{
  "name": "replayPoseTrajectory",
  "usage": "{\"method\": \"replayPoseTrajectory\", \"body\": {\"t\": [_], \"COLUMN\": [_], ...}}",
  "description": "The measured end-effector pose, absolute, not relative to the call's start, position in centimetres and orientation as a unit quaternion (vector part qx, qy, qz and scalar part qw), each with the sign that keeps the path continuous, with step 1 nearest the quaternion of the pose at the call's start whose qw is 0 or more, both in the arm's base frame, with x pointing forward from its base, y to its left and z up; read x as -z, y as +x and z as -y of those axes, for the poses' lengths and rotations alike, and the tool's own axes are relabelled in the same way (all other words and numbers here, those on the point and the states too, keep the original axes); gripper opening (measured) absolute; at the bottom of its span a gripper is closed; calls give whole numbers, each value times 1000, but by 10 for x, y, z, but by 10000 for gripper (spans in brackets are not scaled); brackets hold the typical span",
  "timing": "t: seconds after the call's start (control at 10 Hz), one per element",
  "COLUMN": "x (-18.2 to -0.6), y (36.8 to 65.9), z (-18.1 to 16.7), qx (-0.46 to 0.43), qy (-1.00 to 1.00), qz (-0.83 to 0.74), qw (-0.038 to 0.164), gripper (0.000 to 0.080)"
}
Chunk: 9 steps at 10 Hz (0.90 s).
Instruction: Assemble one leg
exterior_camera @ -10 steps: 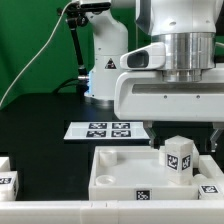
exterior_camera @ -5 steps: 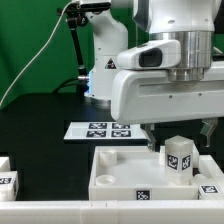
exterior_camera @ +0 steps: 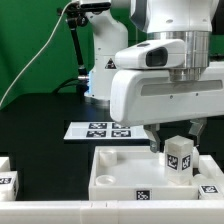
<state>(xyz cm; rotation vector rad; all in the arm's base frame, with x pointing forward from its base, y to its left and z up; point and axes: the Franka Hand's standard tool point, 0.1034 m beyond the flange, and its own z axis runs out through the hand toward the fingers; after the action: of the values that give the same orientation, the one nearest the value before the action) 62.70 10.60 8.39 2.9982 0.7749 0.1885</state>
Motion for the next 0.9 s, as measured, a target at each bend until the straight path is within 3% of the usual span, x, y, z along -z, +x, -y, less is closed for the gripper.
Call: {"method": "replayPoseTrajectory", "body": {"t": [0.1,0.2,0.9], "x": [-84,-84,-84], "y": [627,627,626], "z": [-106,-106,-112], "qx": [-61,-62,-70], "qy": [967,969,997], "qz": [-248,-237,10], "qw": [19,19,0], "gripper": [422,285,286]}}
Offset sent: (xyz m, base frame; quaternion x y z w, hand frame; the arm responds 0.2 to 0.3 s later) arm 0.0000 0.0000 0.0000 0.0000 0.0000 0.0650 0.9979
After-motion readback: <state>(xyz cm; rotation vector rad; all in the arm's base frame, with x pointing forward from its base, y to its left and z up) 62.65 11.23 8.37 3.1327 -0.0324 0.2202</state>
